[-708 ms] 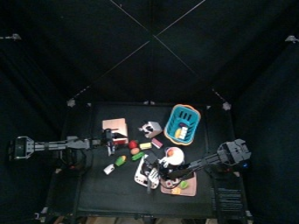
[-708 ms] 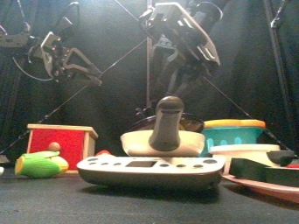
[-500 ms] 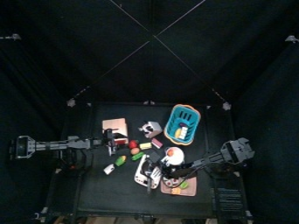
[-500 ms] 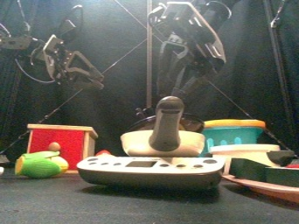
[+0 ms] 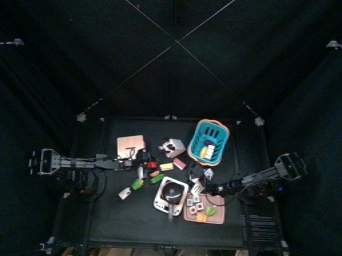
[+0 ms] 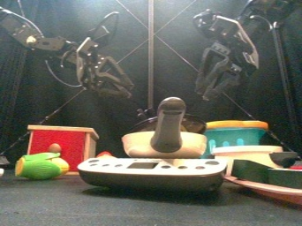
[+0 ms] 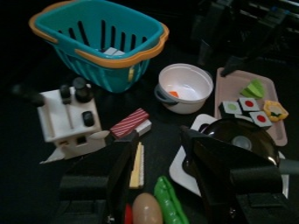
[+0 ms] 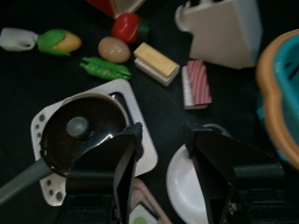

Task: Grab pot

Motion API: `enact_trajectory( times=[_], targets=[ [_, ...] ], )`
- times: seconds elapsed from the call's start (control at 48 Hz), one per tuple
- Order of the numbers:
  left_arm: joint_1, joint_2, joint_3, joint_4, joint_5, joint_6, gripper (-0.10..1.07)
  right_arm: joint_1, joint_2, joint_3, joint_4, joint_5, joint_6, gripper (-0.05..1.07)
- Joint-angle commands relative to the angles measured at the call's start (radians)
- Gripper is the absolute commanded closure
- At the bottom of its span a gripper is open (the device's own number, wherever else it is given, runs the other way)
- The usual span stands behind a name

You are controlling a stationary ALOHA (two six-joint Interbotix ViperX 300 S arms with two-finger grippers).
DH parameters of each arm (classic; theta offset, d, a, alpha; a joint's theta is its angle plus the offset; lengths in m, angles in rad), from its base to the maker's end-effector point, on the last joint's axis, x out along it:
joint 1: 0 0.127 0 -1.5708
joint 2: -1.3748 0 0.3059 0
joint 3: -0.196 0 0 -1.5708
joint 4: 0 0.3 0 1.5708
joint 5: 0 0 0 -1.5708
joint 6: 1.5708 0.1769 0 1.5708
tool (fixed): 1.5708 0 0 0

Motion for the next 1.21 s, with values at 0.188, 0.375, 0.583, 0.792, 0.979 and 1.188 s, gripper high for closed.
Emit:
enact_trajectory(
  times=[0.188,0.375,0.583,0.792,0.979,1.188],
  targets=[
    [-0.020,0.229,-0.327,-0.144,0.295,-0.002,0.16,-0.061,-0.179,0.150,-0.100,-0.002,0.091,0.23],
    [-0.028,0.356,-0.512,-0.318,0.408,-0.003,0.16,-0.063,-0.249,0.218,-0.072,0.009,0.077,0.23],
    [-0.020,0.459,-0.641,-0.471,0.423,-0.005,0.16,-0.054,-0.339,0.276,0.021,0.021,0.052,0.23],
    [-0.018,0.514,-0.667,-0.580,0.422,-0.011,0.16,-0.018,-0.388,0.314,0.087,0.025,0.031,0.23],
    [-0.017,0.545,-0.675,-0.606,0.426,-0.011,0.16,0.005,-0.391,0.313,0.060,0.025,0.026,0.23],
    [-0.011,0.565,-0.676,-0.604,0.456,-0.012,0.16,0.009,-0.390,0.307,0.041,0.025,0.026,0.23]
  ],
)
